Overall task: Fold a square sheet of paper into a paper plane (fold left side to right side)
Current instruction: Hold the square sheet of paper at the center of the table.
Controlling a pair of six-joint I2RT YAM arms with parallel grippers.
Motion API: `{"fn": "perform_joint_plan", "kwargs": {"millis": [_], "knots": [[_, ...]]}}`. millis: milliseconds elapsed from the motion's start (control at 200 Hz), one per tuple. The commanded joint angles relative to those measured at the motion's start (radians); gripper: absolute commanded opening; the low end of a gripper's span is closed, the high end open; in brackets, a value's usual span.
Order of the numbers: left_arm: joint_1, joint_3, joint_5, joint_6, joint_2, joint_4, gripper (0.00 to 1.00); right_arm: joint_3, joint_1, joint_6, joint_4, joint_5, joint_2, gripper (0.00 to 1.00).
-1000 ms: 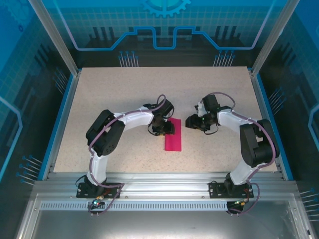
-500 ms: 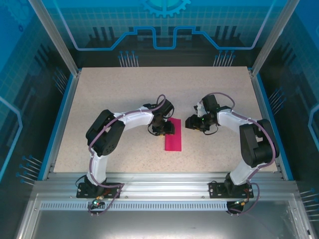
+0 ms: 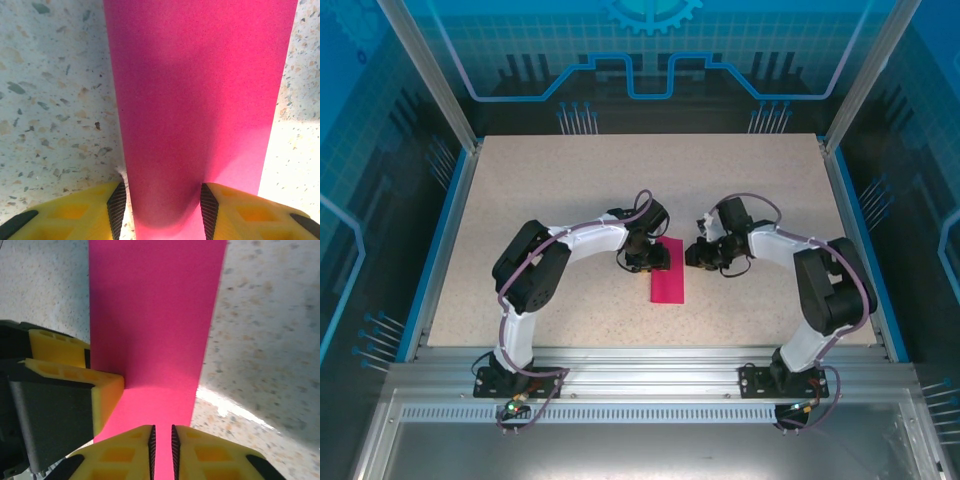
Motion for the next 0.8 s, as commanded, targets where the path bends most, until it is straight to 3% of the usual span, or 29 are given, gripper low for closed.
{"fn": "perform_joint_plan", "kwargs": {"millis": [0,515,795], "knots": [[0.007,0.007,-0.006,-0.009,0.024,-0.028,0.48,0.005,0.032,0.017,0.023,-0.033,0.034,0.14],[0.006,0.004,-0.003,-0.007,0.019,-0.028,0.48,0.045,0.062,0.008,-0.051,0.066,0.155,0.13],[0.029,-0.007,-0.003,0.008,-0.083,-0.049,0.51,0.034,0.061,-0.005,-0.092,0.119,0.207,0.13]]}}
